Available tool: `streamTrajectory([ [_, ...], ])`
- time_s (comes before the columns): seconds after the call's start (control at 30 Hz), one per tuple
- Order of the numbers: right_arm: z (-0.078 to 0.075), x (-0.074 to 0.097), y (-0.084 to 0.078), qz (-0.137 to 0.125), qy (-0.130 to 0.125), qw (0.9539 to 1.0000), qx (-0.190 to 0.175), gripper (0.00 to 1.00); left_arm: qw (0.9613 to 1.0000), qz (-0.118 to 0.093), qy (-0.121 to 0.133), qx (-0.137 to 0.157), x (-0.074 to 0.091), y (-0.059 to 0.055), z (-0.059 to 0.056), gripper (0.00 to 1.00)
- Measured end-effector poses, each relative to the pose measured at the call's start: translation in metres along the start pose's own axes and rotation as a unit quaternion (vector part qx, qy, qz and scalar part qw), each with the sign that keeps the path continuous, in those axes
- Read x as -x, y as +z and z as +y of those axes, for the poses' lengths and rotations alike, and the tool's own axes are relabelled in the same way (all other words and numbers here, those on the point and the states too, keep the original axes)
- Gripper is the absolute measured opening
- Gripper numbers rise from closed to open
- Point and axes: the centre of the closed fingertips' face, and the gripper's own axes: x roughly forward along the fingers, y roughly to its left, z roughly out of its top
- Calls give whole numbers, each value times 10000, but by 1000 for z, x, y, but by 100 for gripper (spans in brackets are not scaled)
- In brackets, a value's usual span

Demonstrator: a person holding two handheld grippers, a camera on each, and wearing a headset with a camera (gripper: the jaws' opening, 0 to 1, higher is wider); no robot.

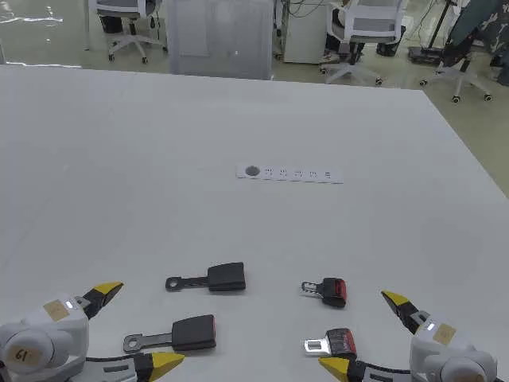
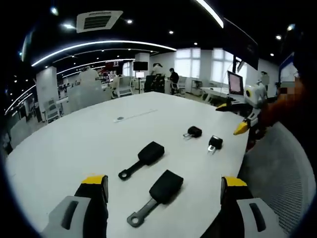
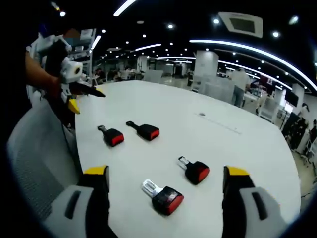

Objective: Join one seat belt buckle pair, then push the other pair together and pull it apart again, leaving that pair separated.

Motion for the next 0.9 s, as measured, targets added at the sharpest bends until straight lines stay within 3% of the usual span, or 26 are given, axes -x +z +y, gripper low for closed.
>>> streamTrajectory([
  [0.9,0,2,-2,20,31,10000,72,96,10000,-26,27,-32,3,5,-5,97],
])
